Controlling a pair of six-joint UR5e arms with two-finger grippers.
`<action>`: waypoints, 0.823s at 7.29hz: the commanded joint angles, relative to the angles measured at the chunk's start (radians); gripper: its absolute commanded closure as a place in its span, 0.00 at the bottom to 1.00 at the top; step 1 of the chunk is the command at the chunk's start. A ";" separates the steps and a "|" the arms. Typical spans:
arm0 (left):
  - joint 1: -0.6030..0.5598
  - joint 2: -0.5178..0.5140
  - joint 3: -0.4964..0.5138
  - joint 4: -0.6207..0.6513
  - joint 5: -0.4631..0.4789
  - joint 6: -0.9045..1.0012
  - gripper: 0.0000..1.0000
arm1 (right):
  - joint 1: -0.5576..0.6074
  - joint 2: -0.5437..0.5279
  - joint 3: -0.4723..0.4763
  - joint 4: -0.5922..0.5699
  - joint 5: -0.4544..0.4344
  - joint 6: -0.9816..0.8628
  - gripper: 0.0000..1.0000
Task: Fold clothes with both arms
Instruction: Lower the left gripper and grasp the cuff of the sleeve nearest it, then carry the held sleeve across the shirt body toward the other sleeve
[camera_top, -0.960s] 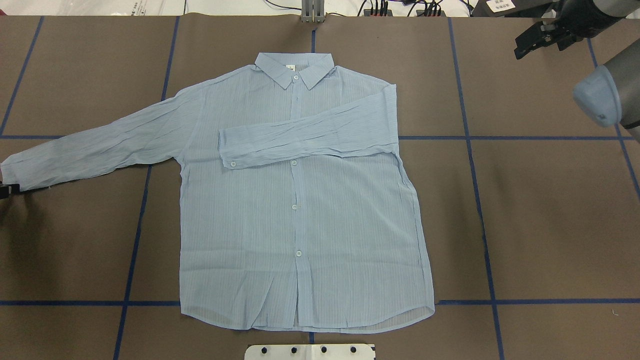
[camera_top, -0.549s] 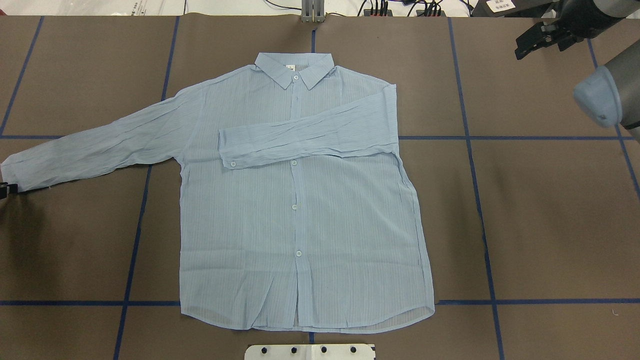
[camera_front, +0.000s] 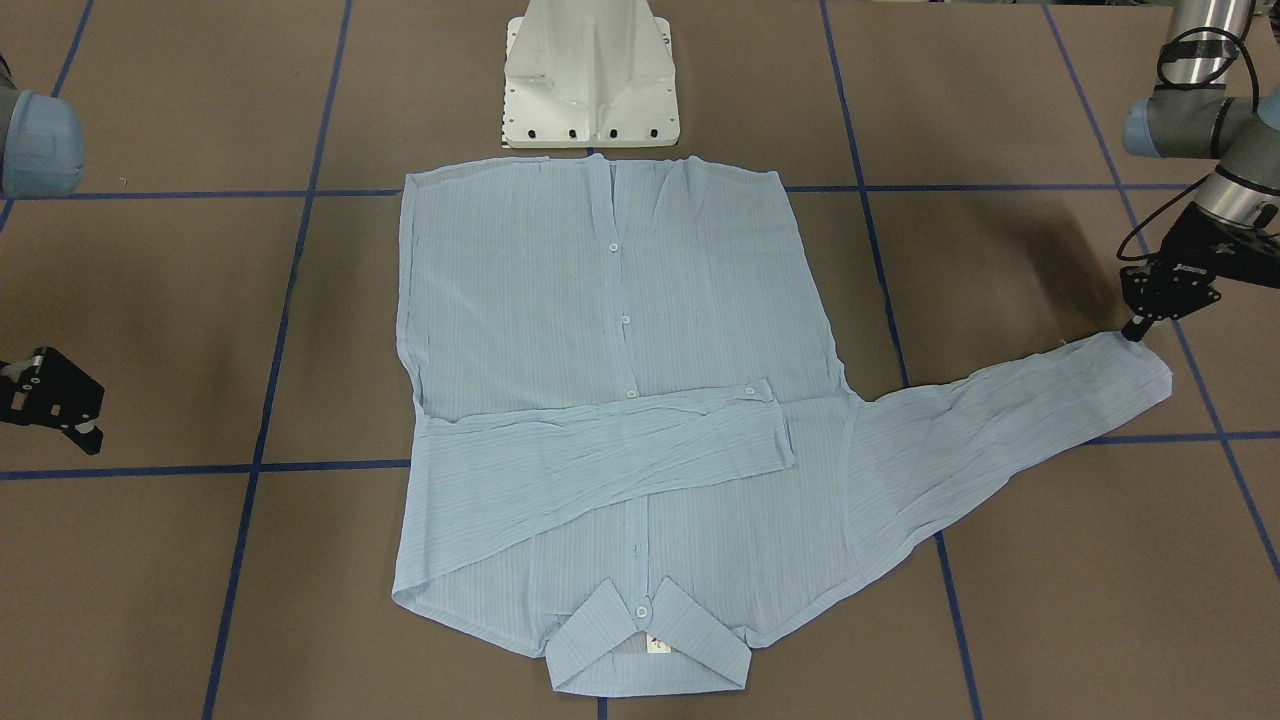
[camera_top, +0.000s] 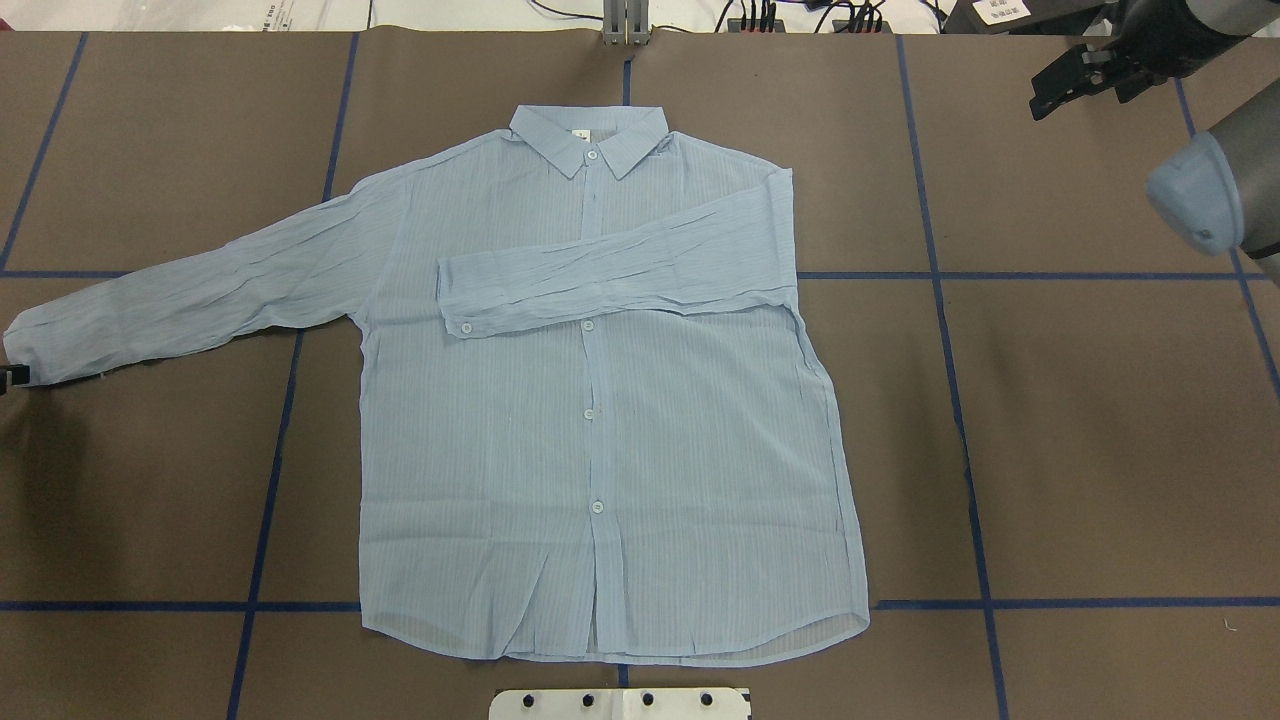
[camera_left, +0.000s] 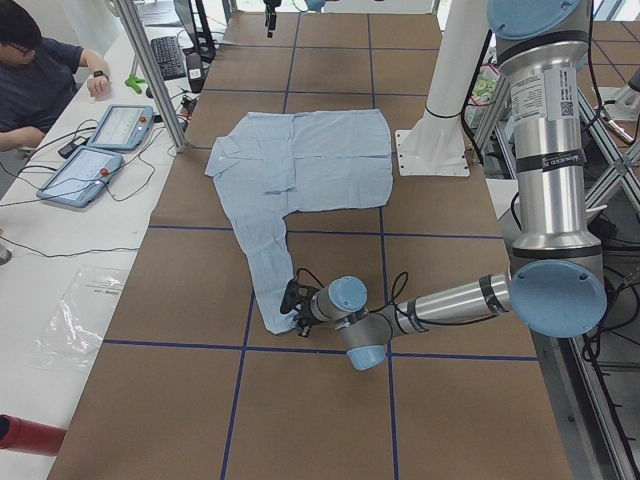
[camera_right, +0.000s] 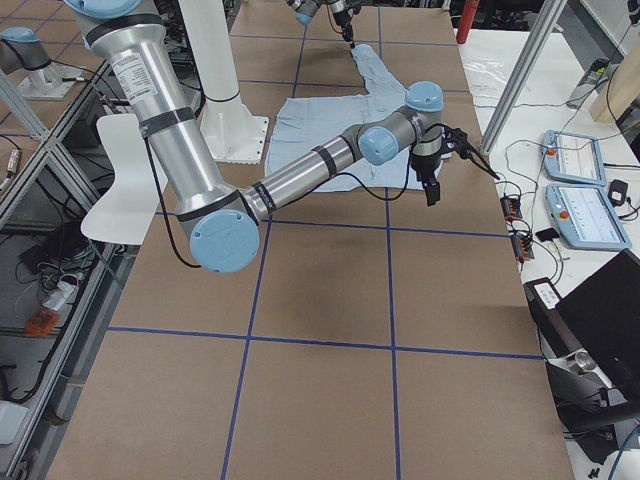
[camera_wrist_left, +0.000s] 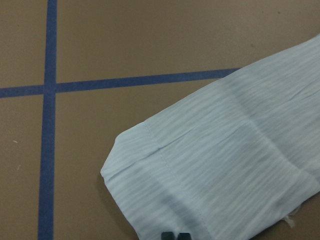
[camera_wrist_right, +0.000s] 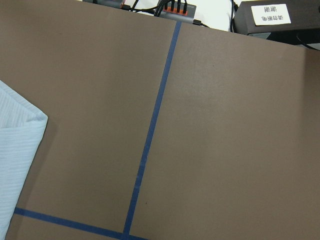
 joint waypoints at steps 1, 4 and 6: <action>0.000 -0.008 -0.027 -0.084 -0.011 -0.002 1.00 | 0.000 0.000 0.001 0.000 0.001 0.001 0.00; -0.002 -0.098 -0.161 -0.066 -0.056 -0.078 1.00 | 0.000 0.000 0.007 0.000 0.001 0.010 0.00; -0.002 -0.266 -0.158 -0.007 -0.094 -0.327 1.00 | 0.000 0.001 0.007 0.000 0.001 0.012 0.00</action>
